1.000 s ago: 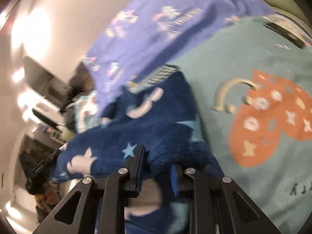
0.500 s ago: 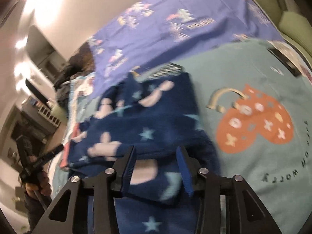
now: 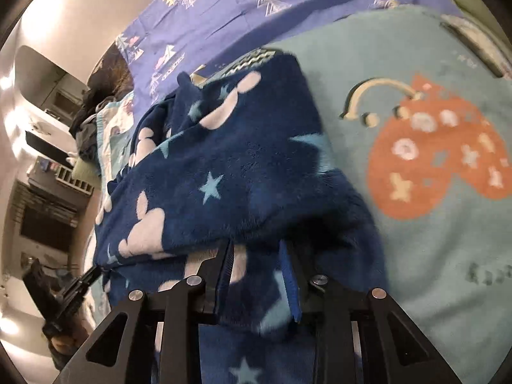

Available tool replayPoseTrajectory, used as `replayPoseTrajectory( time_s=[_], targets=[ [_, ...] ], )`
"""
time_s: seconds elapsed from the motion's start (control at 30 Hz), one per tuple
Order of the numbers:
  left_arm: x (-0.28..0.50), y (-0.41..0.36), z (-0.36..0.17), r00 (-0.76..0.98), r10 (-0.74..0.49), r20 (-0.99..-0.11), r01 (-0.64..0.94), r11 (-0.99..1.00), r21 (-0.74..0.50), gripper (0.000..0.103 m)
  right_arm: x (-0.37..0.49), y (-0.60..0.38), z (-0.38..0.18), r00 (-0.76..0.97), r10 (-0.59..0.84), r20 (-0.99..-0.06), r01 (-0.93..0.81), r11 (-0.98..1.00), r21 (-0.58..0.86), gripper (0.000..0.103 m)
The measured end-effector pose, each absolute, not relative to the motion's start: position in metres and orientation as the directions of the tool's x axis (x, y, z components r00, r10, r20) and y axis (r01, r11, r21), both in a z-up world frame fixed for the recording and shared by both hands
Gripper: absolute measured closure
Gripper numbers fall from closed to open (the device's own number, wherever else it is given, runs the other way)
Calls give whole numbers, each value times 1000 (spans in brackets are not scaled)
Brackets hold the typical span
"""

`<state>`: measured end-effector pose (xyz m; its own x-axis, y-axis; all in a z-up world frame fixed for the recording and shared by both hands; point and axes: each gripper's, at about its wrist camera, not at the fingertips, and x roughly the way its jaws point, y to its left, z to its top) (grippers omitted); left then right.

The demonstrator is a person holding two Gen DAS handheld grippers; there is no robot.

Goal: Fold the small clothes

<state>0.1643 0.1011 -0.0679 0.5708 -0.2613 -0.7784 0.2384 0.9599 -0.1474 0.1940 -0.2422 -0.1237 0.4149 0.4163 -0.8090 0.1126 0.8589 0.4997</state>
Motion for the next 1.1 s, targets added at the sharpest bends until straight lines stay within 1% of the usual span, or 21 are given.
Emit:
replayPoseTrajectory(
  time_s=[0.03, 0.07, 0.1, 0.13, 0.2, 0.23, 0.3, 0.33, 0.43, 0.53, 0.67, 0.7, 0.73, 0.77, 0.8, 0.83, 0.93, 0.97, 1.0, 1.03, 1.1],
  targets=[
    [165, 99, -59, 590, -274, -759, 236, 958, -163, 90, 194, -239, -116, 433, 395, -810, 91, 875, 475, 63],
    [168, 96, -50, 610, -288, -738, 239, 955, -175, 89, 197, -233, -105, 458, 385, -801, 53, 888, 458, 53],
    [172, 92, -43, 622, -298, -724, 245, 952, -181, 81, 198, -229, -93, 478, 388, -788, 22, 891, 453, 48],
    [182, 83, -32, 640, -309, -703, 256, 949, -184, 75, 205, -224, -84, 498, 400, -770, -6, 889, 458, 41],
    [203, 70, -25, 651, -309, -693, 255, 949, -184, 32, 224, -216, -74, 511, 436, -741, -40, 873, 487, 37],
    [224, 61, -26, 649, -305, -697, 250, 951, -183, 26, 240, -211, -72, 503, 471, -725, -60, 856, 514, 36],
    [252, 49, -33, 640, -268, -720, 226, 961, -157, 25, 269, -204, -76, 477, 511, -715, -69, 833, 549, 33],
    [276, 42, -44, 611, -244, -753, 207, 967, -145, 25, 283, -202, -82, 466, 515, -720, -58, 830, 555, 33],
    [319, 35, -75, 535, -239, -811, 151, 971, -186, 25, 320, -200, -108, 433, 510, -743, -3, 826, 564, 33],
    [345, 29, -95, 507, -229, -831, 98, 973, -209, 25, 346, -203, -134, 413, 511, -754, 36, 818, 574, 33],
    [373, 17, -108, 497, -240, -834, 41, 966, -254, 24, 372, -198, -151, 428, 539, -725, 64, 782, 620, 30],
    [376, 12, -108, 513, -251, -821, 56, 964, -260, 34, 376, -191, -153, 441, 537, -719, 67, 779, 623, 29],
    [376, 8, -107, 521, -271, -810, 77, 959, -272, 55, 379, -184, -152, 442, 537, -718, 47, 786, 617, 36],
    [379, 6, -107, 504, -311, -806, 95, 947, -306, 87, 382, -179, -152, 440, 545, -714, 18, 789, 614, 87],
    [379, 10, -107, 503, -316, -804, 71, 943, -326, 90, 382, -172, -153, 412, 551, -725, -13, 800, 601, 95],
    [378, 16, -105, 517, -321, -793, 67, 939, -336, 93, 378, -177, -154, 428, 534, -729, 11, 803, 595, 96],
    [372, 49, -108, 561, -246, -790, 12, 957, -290, 93, 364, -207, -163, 470, 471, -747, 108, 809, 578, 97],
    [372, 59, -112, 553, -274, -787, 6, 945, -326, 93, 361, -220, -173, 459, 515, -724, 137, 764, 630, 97],
    [372, 67, -116, 546, -304, -780, -9, 929, -369, 99, 360, -223, -178, 443, 552, -706, 131, 740, 660, 97],
    [371, 74, -118, 547, -291, -785, -42, 927, -373, 101, 362, -220, -177, 436, 557, -707, 102, 750, 654, 97],
    [368, 71, -112, 547, -318, -774, -23, 919, -394, 100, 362, -213, -167, 429, 537, -726, 57, 786, 615, 91]
  ],
)
